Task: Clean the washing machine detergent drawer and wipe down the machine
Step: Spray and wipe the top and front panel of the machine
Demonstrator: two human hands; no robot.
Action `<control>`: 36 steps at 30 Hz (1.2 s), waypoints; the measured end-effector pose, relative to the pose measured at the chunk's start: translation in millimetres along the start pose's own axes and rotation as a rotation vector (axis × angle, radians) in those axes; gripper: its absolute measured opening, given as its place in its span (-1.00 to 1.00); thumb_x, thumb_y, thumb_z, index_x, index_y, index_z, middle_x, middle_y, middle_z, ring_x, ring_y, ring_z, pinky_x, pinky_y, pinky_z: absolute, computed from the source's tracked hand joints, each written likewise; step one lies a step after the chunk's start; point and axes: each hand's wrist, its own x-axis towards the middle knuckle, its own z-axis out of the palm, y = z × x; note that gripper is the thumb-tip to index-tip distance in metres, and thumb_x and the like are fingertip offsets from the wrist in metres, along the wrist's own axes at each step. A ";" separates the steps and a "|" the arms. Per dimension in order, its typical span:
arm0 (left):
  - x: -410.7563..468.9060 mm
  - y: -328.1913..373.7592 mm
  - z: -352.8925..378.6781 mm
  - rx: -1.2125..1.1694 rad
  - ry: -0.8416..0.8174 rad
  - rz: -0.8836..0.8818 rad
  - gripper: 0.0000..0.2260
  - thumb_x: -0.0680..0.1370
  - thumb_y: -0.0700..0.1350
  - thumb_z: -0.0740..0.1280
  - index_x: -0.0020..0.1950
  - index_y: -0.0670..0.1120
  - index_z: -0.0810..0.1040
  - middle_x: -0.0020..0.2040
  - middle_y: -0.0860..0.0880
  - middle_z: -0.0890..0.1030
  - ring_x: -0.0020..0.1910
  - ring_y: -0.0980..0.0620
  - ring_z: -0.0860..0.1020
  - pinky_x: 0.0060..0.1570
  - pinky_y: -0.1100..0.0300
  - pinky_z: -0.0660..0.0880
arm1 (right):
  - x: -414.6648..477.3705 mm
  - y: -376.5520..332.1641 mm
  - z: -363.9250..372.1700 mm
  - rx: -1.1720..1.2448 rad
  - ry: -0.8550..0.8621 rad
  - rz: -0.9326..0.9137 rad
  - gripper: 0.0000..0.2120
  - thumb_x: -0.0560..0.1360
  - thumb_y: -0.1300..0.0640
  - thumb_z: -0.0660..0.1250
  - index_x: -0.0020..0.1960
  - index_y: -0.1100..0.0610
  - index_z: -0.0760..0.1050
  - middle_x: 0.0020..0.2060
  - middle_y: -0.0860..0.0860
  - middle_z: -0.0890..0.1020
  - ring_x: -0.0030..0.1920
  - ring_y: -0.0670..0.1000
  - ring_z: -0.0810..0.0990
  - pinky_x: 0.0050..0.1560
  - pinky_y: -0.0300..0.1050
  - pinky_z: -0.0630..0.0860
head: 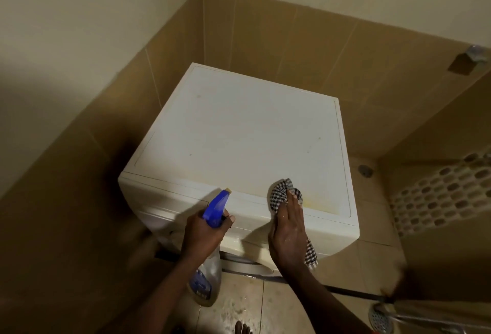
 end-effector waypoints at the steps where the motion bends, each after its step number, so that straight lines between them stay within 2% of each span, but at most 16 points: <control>1: 1.0 -0.3 -1.6 -0.001 0.016 -0.010 -0.81 0.43 -0.12 0.54 -0.22 -0.03 0.53 -0.38 -0.06 0.58 -0.32 -0.11 0.62 -0.24 0.09 0.59 | 5.7 -5.3 3.2 0.002 -0.022 -0.003 -0.56 0.45 0.43 0.23 0.32 0.36 0.41 0.41 0.26 0.37 0.45 0.20 0.30 0.47 0.10 0.23; 6: 3.2 -8.6 -8.1 -0.016 0.087 -0.079 -0.79 0.42 -0.06 0.54 -0.20 -0.05 0.52 -0.37 -0.11 0.59 -0.30 -0.14 0.63 -0.16 -0.06 0.63 | -10.9 -24.4 13.1 0.032 0.007 -0.056 -0.53 0.47 0.40 0.21 0.38 0.34 0.38 0.43 0.24 0.35 0.48 0.16 0.26 0.47 0.10 0.24; 9: 8.4 -11.1 -18.3 -0.050 0.127 -0.102 -0.79 0.42 -0.05 0.54 -0.17 -0.05 0.53 -0.33 -0.11 0.61 -0.27 -0.14 0.64 -0.12 -0.10 0.64 | -6.9 -42.9 17.6 0.061 -0.042 -0.093 -0.53 0.43 0.40 0.26 0.35 0.34 0.41 0.43 0.25 0.36 0.48 0.16 0.26 0.45 0.12 0.26; 14: 12.7 -16.5 -34.5 -0.070 0.168 -0.118 -0.81 0.43 -0.07 0.53 -0.12 -0.05 0.54 -0.23 -0.17 0.65 -0.21 -0.16 0.64 -0.10 -0.05 0.62 | 7.2 -72.3 30.2 0.085 -0.109 -0.172 -0.55 0.48 0.31 0.18 0.37 0.32 0.40 0.43 0.24 0.36 0.49 0.16 0.25 0.43 0.13 0.29; 18: 15.2 -18.7 -50.0 -0.108 0.200 -0.132 -0.79 0.42 -0.09 0.54 -0.10 -0.07 0.53 -0.22 -0.14 0.63 -0.17 -0.15 0.64 -0.10 -0.01 0.61 | -4.6 -74.7 32.1 0.089 -0.098 -0.202 -0.50 0.46 0.34 0.24 0.41 0.29 0.38 0.45 0.19 0.33 0.51 0.11 0.22 0.43 0.12 0.29; 23: 20.2 -29.1 -64.7 -0.108 0.199 -0.140 -0.71 0.42 -0.11 0.54 0.05 -0.16 0.55 -0.14 -0.17 0.65 -0.13 -0.14 0.64 -0.09 -0.02 0.62 | 17.2 -105.7 41.5 0.132 -0.155 -0.247 -0.50 0.44 0.31 0.22 0.39 0.29 0.39 0.43 0.22 0.37 0.48 0.15 0.27 0.43 0.12 0.29; 25: 19.4 -35.2 -68.8 -0.101 0.202 -0.150 -0.68 0.43 -0.10 0.53 0.09 -0.19 0.55 -0.13 -0.16 0.64 -0.16 -0.09 0.63 -0.18 0.10 0.58 | 13.6 -109.2 45.4 0.144 -0.134 -0.260 -0.53 0.49 0.27 0.17 0.39 0.28 0.39 0.42 0.21 0.38 0.47 0.14 0.28 0.43 0.12 0.30; 27: 18.5 -41.7 -74.9 -0.114 0.219 -0.161 -0.63 0.43 -0.11 0.53 0.13 -0.22 0.53 -0.11 -0.17 0.63 -0.18 -0.04 0.61 -0.26 0.25 0.49 | 4.3 -108.0 47.0 0.163 -0.120 -0.279 -0.55 0.51 0.29 0.19 0.40 0.28 0.39 0.43 0.20 0.37 0.48 0.13 0.27 0.44 0.12 0.29; 29: 18.9 -45.9 -81.5 -0.132 0.237 -0.180 -0.61 0.43 -0.13 0.53 0.15 -0.25 0.53 -0.09 -0.19 0.64 -0.18 -0.03 0.60 -0.30 0.29 0.45 | 4.5 -111.8 49.4 0.178 -0.130 -0.289 -0.55 0.52 0.31 0.22 0.41 0.27 0.38 0.44 0.19 0.36 0.49 0.12 0.26 0.43 0.12 0.30; 31: 20.2 -46.3 -88.3 -0.150 0.241 -0.182 -0.65 0.43 -0.14 0.53 0.13 -0.23 0.52 -0.09 -0.18 0.63 -0.17 -0.04 0.60 -0.30 0.28 0.45 | 15.2 -128.9 54.5 0.198 -0.164 -0.304 -0.58 0.55 0.26 0.15 0.40 0.26 0.40 0.43 0.19 0.37 0.48 0.13 0.28 0.42 0.13 0.31; 33: 20.6 -46.3 -93.8 -0.171 0.246 -0.181 -0.68 0.43 -0.17 0.52 0.09 -0.15 0.48 -0.07 -0.12 0.61 -0.12 -0.05 0.58 -0.21 0.22 0.48 | 23.6 -152.2 62.1 0.211 -0.197 -0.328 -0.57 0.56 0.19 0.09 0.39 0.26 0.41 0.42 0.19 0.39 0.46 0.14 0.30 0.42 0.12 0.31; 36: 20.1 -54.4 -102.4 -0.186 0.251 -0.193 -0.64 0.42 -0.13 0.54 0.12 -0.18 0.51 -0.03 -0.15 0.63 -0.04 -0.14 0.62 -0.12 0.12 0.51 | 16.9 -169.2 71.9 0.218 -0.199 -0.332 -0.56 0.55 0.16 0.14 0.40 0.25 0.38 0.42 0.19 0.38 0.47 0.14 0.29 0.45 0.10 0.29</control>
